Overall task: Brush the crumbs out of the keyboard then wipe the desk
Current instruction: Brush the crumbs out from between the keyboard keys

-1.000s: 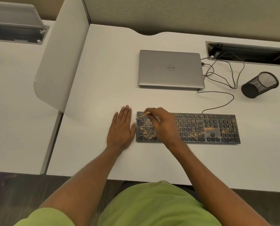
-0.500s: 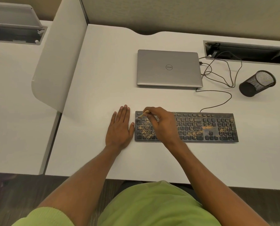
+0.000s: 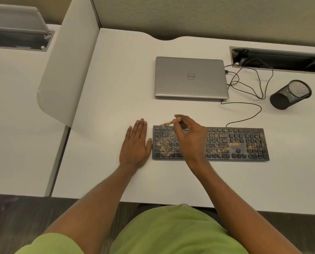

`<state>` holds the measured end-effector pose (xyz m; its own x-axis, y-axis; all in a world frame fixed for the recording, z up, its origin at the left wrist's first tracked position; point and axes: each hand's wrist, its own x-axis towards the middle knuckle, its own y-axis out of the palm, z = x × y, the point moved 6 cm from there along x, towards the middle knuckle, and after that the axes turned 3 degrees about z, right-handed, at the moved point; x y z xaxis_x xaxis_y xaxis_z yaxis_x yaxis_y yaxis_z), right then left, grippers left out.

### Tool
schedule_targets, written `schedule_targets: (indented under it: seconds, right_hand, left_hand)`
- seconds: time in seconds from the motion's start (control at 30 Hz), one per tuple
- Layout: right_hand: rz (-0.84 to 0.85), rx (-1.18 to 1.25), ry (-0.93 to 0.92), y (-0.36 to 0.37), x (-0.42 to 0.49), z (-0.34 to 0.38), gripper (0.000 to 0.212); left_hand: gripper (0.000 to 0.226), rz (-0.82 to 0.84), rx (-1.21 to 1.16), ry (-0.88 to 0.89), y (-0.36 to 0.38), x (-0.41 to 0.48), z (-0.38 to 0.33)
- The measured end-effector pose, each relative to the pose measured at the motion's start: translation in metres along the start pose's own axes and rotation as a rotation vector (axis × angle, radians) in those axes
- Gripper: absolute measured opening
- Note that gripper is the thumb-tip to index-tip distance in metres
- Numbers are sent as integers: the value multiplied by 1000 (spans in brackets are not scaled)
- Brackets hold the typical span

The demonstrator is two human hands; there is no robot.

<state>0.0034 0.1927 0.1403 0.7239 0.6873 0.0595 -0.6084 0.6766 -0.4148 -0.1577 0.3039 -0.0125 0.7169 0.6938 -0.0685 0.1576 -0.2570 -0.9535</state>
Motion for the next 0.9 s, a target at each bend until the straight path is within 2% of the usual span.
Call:
schedule_targets:
  seconds: [0.1, 0.27, 0.47, 0.73, 0.9]
  right_hand:
    - [2, 5, 17, 4, -3, -5, 12]
    - [5, -54, 59, 0, -11, -16, 23]
    - [-66, 6, 50, -5, -6, -10, 21]
    - [15, -11, 97, -2, -14, -19, 24]
    - [-74, 80, 72, -8, -4, -8, 22]
  left_hand:
    - [70, 0, -4, 1, -1, 0, 0]
    - [70, -3, -8, 0, -1, -1, 0]
    - [70, -1, -8, 0, -1, -1, 0]
    - [70, -4, -10, 3, -1, 0, 0]
    - [70, -3, -11, 0, -1, -1, 0]
